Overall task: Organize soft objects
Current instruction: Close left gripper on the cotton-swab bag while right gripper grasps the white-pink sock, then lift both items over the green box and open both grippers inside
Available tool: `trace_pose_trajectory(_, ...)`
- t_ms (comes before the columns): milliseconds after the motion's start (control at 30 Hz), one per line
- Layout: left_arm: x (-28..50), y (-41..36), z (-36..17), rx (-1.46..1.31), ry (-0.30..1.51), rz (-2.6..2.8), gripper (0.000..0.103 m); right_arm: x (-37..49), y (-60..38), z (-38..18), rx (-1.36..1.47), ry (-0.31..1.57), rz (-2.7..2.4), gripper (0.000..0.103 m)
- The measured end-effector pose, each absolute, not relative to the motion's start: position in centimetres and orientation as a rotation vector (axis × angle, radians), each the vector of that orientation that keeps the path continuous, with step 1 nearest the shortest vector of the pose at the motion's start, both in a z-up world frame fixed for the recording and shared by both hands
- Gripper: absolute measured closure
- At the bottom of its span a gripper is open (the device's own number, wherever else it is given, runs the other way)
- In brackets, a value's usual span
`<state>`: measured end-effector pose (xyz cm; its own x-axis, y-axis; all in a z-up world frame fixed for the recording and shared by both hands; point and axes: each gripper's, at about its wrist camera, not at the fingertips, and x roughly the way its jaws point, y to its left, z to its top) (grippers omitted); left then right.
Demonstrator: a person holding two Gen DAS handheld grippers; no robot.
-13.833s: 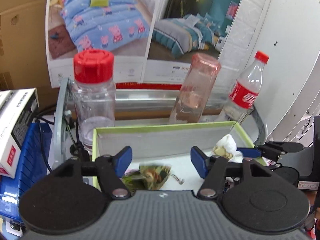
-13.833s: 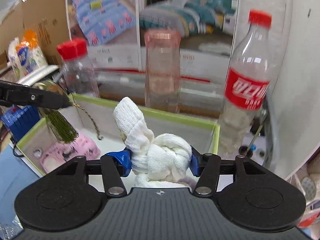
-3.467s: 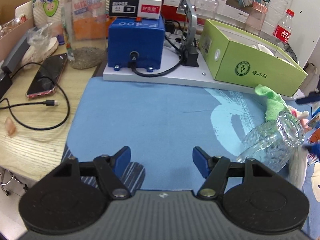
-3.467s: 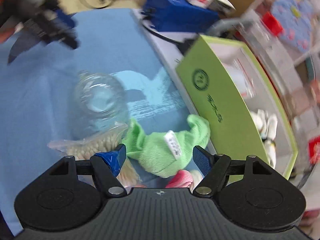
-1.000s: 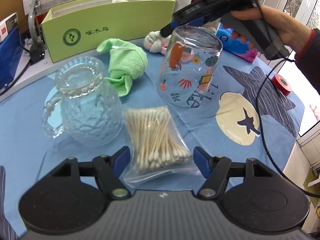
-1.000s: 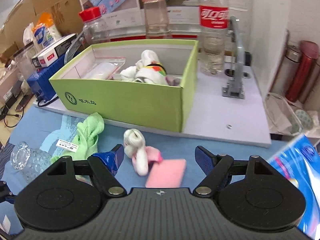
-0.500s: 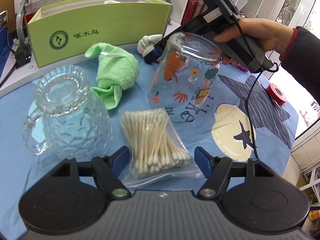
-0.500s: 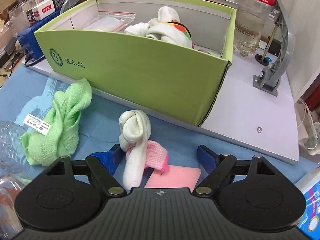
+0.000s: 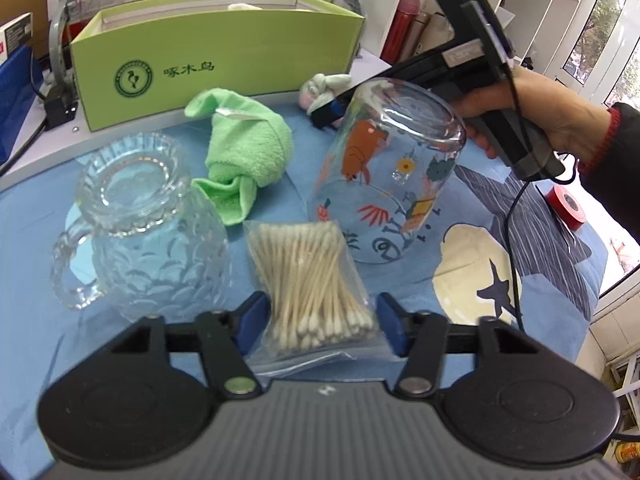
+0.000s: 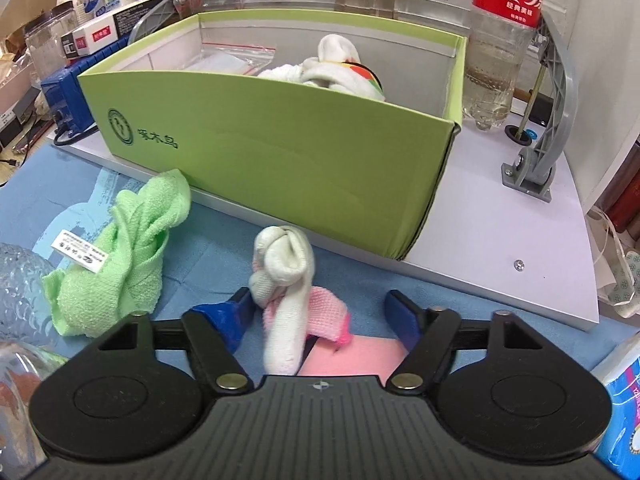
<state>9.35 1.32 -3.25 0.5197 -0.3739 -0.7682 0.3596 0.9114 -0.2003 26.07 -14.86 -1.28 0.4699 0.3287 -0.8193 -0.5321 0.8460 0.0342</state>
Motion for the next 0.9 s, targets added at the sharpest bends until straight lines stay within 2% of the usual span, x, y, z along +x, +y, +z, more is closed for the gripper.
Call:
trace_pose_trajectory(33, 9.2, 1.6, -3.1, -0.026, 0.928, -0.442, 0.053, 25.9, -14.9, -1.0, -0.237, 0.941, 0.537, 0.078)
trace_pose_trajectory(133, 8.2, 2.3, -2.4, -0.04, 0.915, -0.454, 0.054, 25.0, -15.3, 0.1, -0.232, 0.907, 0.543, 0.084)
trace_pose_trajectory(533, 4.4, 6.8, 2.9, -0.166, 0.831, -0.497, 0.054, 19.6, -17.8, 5.0, -0.122, 0.802, 0.54, 0.084)
trace_pose_trajectory(700, 7.0, 8.7, 7.8, -0.144, 0.732, -0.461, 0.054, 19.4, -17.7, 8.1, -0.087, 0.727, 0.553, 0.084)
trace_pose_trajectory(900, 15.9, 9.8, 13.4, -0.117, 0.611, -0.402, 0.054, 23.1, -16.2, 12.1, -0.067, 0.634, 0.556, 0.084)
